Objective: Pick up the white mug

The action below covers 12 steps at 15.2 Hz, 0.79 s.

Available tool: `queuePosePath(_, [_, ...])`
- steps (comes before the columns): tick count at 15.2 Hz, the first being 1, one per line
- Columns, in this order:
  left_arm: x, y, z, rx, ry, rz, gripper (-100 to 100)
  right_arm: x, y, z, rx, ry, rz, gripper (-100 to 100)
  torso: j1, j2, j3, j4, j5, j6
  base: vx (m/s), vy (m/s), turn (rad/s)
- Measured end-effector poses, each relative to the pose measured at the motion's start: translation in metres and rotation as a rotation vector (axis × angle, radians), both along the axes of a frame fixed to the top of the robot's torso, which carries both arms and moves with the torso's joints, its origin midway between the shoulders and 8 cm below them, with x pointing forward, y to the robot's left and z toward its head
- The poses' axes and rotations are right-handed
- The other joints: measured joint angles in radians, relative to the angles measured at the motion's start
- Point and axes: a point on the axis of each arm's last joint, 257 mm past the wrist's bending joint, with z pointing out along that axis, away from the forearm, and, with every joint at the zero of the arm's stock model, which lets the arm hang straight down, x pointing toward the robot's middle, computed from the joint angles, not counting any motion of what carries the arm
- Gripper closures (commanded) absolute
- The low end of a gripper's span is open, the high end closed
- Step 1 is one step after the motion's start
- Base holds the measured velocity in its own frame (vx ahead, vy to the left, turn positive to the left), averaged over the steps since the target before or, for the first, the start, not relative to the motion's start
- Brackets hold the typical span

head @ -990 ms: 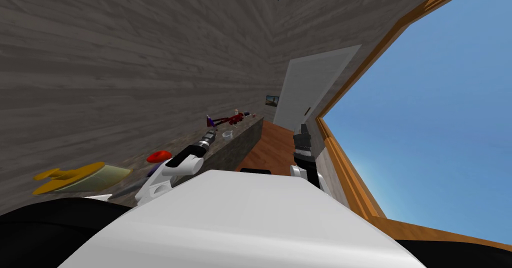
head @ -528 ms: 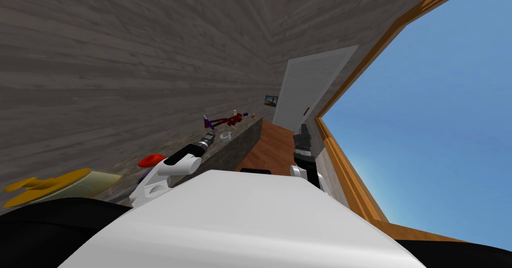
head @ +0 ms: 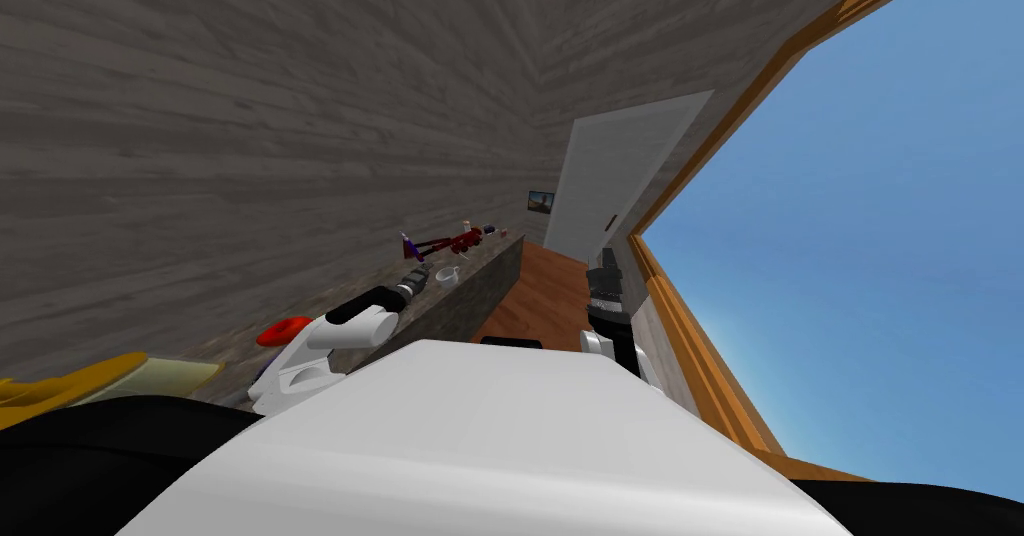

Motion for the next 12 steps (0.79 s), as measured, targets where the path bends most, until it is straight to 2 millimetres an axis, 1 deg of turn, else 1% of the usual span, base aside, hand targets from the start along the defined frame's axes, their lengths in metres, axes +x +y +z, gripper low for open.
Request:
queuePosePath(2, [-0.005,0.003,-0.009,0.0,0.042,0.005,-100,0.0,0.0,0.0,0.0,0.0,0.0,0,0.0,0.0,0.0,0.0,0.0,0.0,0.033,-0.003,-0.008])
queuePosePath(12, [-0.027,0.015,-0.037,-0.004,0.216,0.02,-100,0.0,0.0,0.0,0.0,0.0,0.0,0,0.001,0.0,0.0,0.0,0.0,0.0,0.044,-0.002,-0.033])
